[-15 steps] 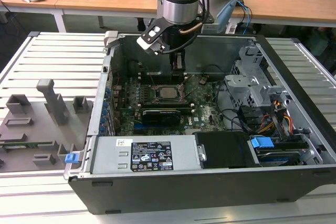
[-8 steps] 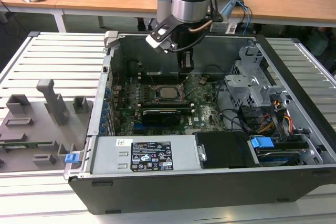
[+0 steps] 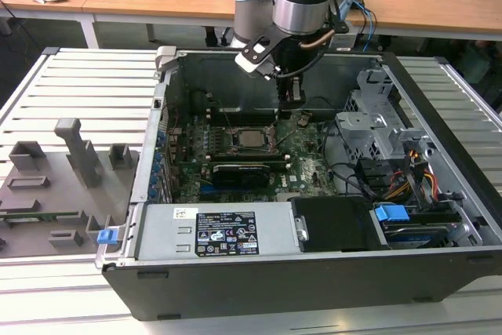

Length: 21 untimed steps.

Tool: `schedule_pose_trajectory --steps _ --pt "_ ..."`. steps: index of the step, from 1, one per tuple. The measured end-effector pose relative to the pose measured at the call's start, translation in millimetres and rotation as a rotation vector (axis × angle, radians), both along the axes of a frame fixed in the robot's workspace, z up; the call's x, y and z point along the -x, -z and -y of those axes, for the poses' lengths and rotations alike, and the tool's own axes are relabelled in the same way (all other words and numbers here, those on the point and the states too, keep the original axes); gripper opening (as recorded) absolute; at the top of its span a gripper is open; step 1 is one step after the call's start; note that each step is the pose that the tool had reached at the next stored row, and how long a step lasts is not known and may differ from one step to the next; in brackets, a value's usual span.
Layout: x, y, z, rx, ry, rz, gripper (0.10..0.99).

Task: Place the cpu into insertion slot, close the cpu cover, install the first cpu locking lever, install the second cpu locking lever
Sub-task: 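Close the cpu cover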

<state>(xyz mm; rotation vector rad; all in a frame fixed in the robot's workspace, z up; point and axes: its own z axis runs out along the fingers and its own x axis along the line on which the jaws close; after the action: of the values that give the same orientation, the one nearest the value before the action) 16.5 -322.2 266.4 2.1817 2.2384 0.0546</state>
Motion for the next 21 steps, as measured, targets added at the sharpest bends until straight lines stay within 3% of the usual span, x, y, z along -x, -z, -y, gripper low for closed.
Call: schedule_pose_trajectory --steps 16,18,21 --pt "-27.4 0.5 -4.0 0.009 -0.006 -0.0063 0.106" --pt "-29.1 1.2 -4.7 0.009 -0.026 -0.0063 0.106" --pt "-35.9 2.3 -5.9 0.009 -0.033 -0.01 0.106"
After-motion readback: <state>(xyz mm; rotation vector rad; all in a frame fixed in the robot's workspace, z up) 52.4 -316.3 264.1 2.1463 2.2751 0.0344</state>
